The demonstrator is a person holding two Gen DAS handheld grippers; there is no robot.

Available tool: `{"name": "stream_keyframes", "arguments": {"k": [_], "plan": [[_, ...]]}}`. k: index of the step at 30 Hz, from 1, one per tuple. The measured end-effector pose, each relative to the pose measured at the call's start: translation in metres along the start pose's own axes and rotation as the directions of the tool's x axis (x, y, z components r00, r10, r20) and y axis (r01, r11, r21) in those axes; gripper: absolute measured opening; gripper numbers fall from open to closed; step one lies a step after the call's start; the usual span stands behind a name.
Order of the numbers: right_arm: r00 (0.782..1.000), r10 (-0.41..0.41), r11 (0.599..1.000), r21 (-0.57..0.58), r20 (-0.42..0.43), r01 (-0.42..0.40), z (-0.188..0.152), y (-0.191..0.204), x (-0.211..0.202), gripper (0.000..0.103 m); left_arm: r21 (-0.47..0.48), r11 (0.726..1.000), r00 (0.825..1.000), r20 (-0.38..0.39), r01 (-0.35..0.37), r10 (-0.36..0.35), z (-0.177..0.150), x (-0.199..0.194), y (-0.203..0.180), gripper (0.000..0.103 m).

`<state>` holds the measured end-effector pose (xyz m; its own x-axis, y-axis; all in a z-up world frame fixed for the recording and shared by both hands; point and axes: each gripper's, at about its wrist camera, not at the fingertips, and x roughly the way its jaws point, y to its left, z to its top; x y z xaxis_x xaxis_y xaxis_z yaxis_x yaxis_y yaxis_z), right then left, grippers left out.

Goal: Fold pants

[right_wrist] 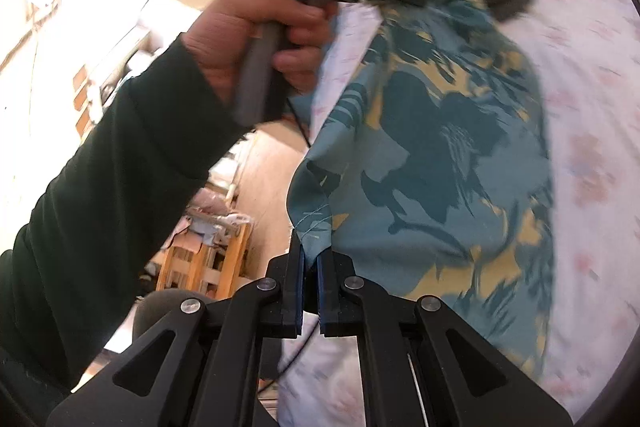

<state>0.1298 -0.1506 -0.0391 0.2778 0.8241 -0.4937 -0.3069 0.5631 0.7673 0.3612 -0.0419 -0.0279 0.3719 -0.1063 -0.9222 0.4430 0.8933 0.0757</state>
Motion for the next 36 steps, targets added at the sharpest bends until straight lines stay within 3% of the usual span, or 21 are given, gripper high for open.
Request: {"name": "stream_keyframes", "arguments": {"k": [2,6,9,12,14,16,17,18,20,21,24,30,31,33,34,35,36], "plan": [[0.999,0.022,0.999,-0.032,-0.027,-0.023,0.004,0.011,0.026,0.004,-0.020,1.000,1.000,-0.011,-0.021,0.021,-0.015,0.006,0.021,0.000],[0.989,-0.016,0.999,-0.042,-0.147,0.010,0.006,0.018,0.095,0.004,-0.108,0.991,0.994,-0.089,-0.073,0.064,-0.048,0.043,0.077,0.000],[0.975,-0.064,0.997,-0.063,-0.211,0.052,0.002,0.016,0.129,0.004,-0.142,0.985,0.990,-0.117,-0.096,0.079,-0.067,0.075,0.098,0.000],[0.962,-0.091,0.996,-0.039,-0.259,0.083,0.001,0.005,0.162,0.004,-0.169,0.973,0.983,-0.121,-0.157,0.138,-0.082,0.096,0.104,0.002],[0.954,-0.113,0.994,-0.035,-0.279,0.108,0.000,0.005,0.174,0.004,-0.284,0.951,0.990,-0.105,-0.121,0.094,-0.091,0.099,0.118,0.005],[0.949,-0.140,0.990,-0.059,-0.283,0.129,0.002,0.011,0.178,0.004,-0.402,0.914,0.995,-0.100,-0.048,0.008,-0.100,0.098,0.138,0.022],[0.948,-0.151,0.988,-0.073,-0.282,0.135,0.003,0.014,0.178,0.004,-0.428,0.903,0.993,-0.112,-0.021,-0.030,-0.105,0.096,0.144,0.044],[0.946,-0.161,0.986,-0.083,-0.281,0.143,0.003,0.016,0.179,0.004,-0.445,0.896,0.991,-0.121,-0.008,-0.051,-0.111,0.092,0.151,0.051],[0.944,-0.170,0.985,-0.087,-0.283,0.151,0.005,0.021,0.185,0.004,-0.448,0.893,0.994,-0.112,-0.041,-0.010,-0.123,0.073,0.162,0.054],[0.944,-0.173,0.984,-0.091,-0.281,0.154,0.001,0.021,0.184,0.004,-0.445,0.894,0.994,-0.106,-0.053,0.006,-0.128,0.064,0.164,0.064],[0.944,-0.179,0.982,-0.100,-0.276,0.158,-0.004,0.029,0.195,0.004,-0.456,0.888,0.998,-0.060,-0.060,0.037,-0.162,0.022,0.182,0.077],[0.952,-0.123,0.992,-0.073,-0.282,0.107,-0.019,0.035,0.239,0.005,-0.491,0.869,0.995,-0.101,-0.056,0.007,-0.235,-0.003,0.193,0.080],[0.953,-0.117,0.992,-0.073,-0.279,0.101,-0.022,0.035,0.249,0.009,-0.501,0.863,0.994,-0.110,-0.070,0.017,-0.242,0.000,0.193,0.080],[0.955,-0.117,0.990,-0.105,-0.273,0.092,-0.032,0.040,0.266,0.011,-0.556,0.812,0.980,-0.178,-0.177,0.092,-0.264,0.012,0.187,0.080],[0.951,-0.135,0.988,-0.110,-0.277,0.109,-0.038,0.039,0.271,0.018,-0.560,0.812,0.974,-0.220,-0.167,0.049,-0.270,0.020,0.185,0.079],[0.949,-0.143,0.987,-0.109,-0.282,0.117,-0.042,0.038,0.273,0.037,-0.544,0.833,0.973,-0.229,-0.102,-0.030,-0.270,0.028,0.182,0.079],[0.947,-0.143,0.988,-0.105,-0.287,0.117,-0.048,0.036,0.272,0.047,-0.516,0.855,0.978,-0.198,-0.046,-0.066,-0.270,0.029,0.176,0.080]]}}
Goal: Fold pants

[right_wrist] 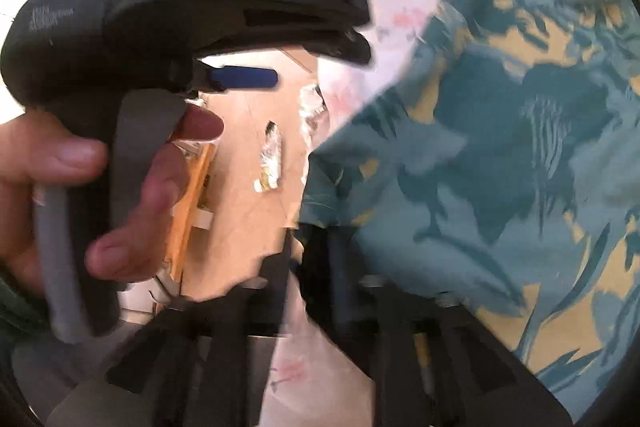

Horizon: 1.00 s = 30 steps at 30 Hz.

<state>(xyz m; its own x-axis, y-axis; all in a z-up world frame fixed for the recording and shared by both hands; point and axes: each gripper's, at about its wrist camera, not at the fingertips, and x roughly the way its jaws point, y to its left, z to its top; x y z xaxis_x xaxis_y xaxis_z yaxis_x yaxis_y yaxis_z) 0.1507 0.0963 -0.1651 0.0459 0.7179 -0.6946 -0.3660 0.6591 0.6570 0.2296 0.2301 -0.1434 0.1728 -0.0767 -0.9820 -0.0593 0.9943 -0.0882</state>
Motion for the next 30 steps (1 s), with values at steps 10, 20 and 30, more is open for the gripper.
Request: {"name": "stream_keyframes", "arguments": {"k": [10,20,30], "plan": [[0.969,-0.084,0.980,0.195,0.231,0.039,-0.068,-0.064,-0.160,0.060,0.249,0.963,0.995,0.004,-0.101,0.104,-0.021,0.011,-0.048,0.067],[0.942,-0.238,0.871,0.481,0.237,0.099,-0.102,-0.138,-0.190,0.065,0.345,0.924,0.983,-0.027,-0.163,0.183,-0.037,0.029,-0.085,0.070],[0.955,-0.170,0.884,0.465,0.241,0.040,-0.124,-0.144,-0.167,0.065,0.423,0.888,0.978,-0.022,-0.178,0.206,-0.043,0.029,-0.111,0.033]]}}
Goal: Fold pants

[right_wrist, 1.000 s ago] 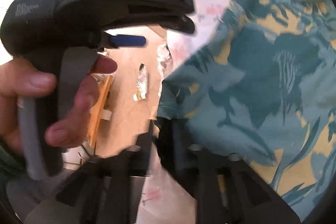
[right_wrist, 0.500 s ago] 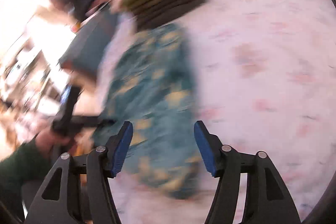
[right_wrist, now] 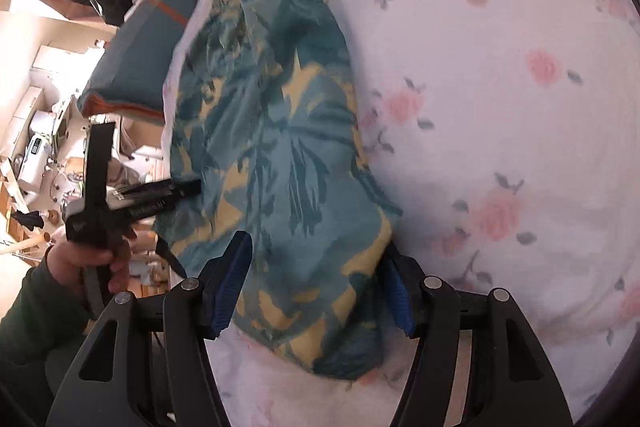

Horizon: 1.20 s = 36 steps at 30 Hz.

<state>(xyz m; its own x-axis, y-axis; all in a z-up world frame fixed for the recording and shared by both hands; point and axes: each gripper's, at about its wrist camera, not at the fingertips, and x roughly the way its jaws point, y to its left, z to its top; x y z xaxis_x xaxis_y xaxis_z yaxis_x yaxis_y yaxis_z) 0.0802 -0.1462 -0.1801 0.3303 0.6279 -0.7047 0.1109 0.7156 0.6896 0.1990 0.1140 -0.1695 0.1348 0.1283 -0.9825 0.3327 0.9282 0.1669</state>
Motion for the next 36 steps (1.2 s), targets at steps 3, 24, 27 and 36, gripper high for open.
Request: {"name": "stream_keyframes", "arguments": {"k": [3,24,27,36], "plan": [[0.999,0.032,0.999,0.021,-0.025,-0.031,0.001,0.000,0.015,0.065,0.033,0.998,0.999,-0.024,0.044,-0.044,0.006,-0.002,-0.017,0.010],[0.965,0.143,0.978,-0.180,0.219,-0.104,0.035,0.060,-0.155,0.002,-0.095,0.978,0.943,0.296,0.186,-0.151,0.006,-0.212,-0.062,0.002],[0.950,0.192,0.970,-0.194,0.247,-0.146,0.035,0.068,-0.211,0.002,-0.140,0.921,0.867,0.413,0.363,-0.278,-0.024,-0.273,-0.054,0.002],[0.919,0.214,0.957,-0.260,0.331,-0.129,0.044,0.116,-0.360,0.002,-0.074,0.833,0.667,0.638,0.549,-0.383,-0.070,-0.390,-0.063,0.002]]}}
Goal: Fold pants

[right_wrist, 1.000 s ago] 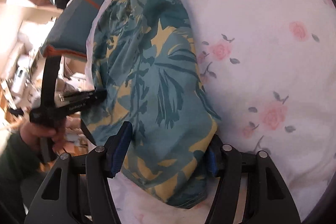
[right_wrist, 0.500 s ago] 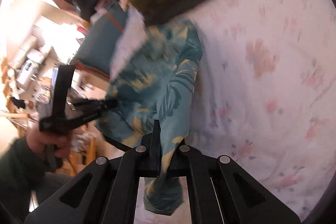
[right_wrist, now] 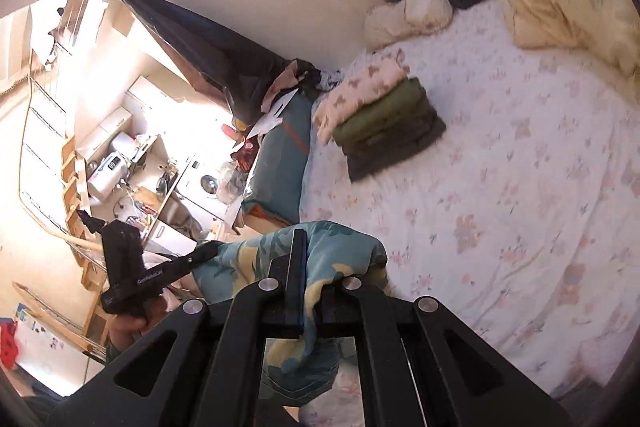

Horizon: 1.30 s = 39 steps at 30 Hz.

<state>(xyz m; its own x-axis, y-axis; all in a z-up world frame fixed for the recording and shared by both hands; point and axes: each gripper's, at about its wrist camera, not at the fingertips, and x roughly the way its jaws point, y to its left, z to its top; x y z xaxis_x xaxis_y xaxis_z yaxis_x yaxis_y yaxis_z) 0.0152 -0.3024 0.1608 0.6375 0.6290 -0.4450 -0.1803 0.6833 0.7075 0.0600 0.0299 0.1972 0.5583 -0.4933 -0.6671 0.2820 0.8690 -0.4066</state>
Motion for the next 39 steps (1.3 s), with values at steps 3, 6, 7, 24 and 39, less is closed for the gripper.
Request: {"name": "stream_keyframes", "arguments": {"k": [3,6,7,24,39], "plan": [[1.000,-0.014,1.000,-0.008,0.001,0.014,0.017,0.001,0.008,0.002,0.004,0.999,0.999,0.029,-0.032,0.032,0.020,0.011,-0.002,0.002],[0.999,-0.035,0.999,-0.008,0.015,0.035,0.043,-0.004,0.029,0.002,-0.037,0.999,0.996,0.084,-0.025,0.028,0.040,0.019,0.011,0.002],[0.999,-0.032,0.999,-0.003,0.020,0.032,0.046,-0.003,0.030,0.002,-0.044,0.999,0.995,0.097,-0.019,0.023,0.043,0.019,0.014,0.002],[0.763,-0.319,0.890,0.100,-0.562,0.445,-0.151,-0.176,0.143,0.004,-0.001,0.964,0.749,-0.629,-0.266,0.207,-0.181,0.218,0.109,0.007],[0.654,-0.569,0.819,-0.279,-0.499,0.501,-0.144,-0.119,0.144,0.012,0.166,0.963,0.800,-0.536,-0.211,0.268,-0.186,0.192,0.074,0.035]]}}
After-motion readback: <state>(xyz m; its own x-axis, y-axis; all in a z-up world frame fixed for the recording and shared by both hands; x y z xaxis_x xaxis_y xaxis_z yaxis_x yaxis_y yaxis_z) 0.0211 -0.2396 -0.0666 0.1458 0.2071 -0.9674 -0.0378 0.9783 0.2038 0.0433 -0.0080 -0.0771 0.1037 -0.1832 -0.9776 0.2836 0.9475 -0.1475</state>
